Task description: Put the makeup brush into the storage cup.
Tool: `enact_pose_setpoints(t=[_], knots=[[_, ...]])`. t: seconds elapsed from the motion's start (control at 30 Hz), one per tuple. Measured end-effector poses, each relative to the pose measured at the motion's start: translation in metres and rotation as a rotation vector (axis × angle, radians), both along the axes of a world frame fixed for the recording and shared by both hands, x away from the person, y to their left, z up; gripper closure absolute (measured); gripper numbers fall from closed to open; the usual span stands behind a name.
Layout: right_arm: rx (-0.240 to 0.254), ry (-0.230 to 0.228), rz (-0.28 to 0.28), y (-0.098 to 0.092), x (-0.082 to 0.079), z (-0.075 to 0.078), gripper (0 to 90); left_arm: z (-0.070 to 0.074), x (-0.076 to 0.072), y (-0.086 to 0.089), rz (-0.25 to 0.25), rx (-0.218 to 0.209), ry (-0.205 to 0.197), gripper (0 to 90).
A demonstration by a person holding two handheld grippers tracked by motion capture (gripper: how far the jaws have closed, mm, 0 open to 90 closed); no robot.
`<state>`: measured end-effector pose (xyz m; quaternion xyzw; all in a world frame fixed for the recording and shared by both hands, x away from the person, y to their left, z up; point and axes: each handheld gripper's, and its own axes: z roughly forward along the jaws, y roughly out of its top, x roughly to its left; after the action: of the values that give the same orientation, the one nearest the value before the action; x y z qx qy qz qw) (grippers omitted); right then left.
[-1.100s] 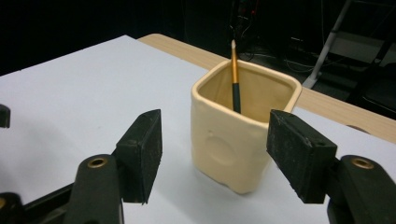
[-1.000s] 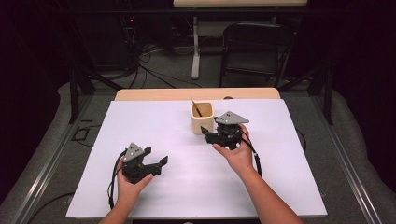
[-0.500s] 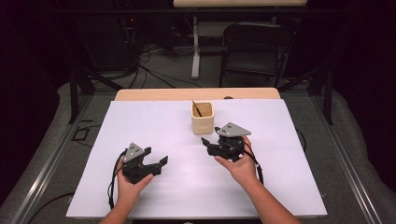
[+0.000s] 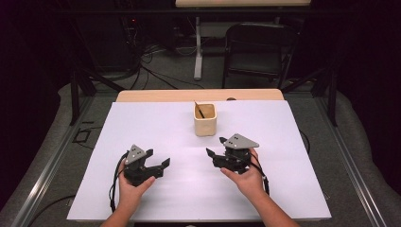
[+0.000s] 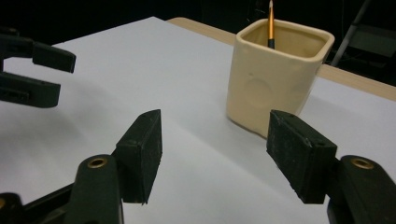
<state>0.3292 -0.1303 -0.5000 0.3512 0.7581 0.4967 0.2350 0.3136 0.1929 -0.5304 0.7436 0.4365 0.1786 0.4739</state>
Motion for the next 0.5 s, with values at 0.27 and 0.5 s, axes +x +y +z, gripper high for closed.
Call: enact_pose_setpoints(t=[0.27, 0.5], knots=[[0.001, 0.004, 0.015, -0.002, -0.014, -0.01, 35.8, 0.0, 0.0, -0.001, 0.0, 0.0, -0.001, 20.0], [0.01, -0.003, 0.024, -0.001, -0.019, -0.013, 35.8, 0.0, 0.0, -0.001, -0.003, 0.001, -0.001, 20.0]])
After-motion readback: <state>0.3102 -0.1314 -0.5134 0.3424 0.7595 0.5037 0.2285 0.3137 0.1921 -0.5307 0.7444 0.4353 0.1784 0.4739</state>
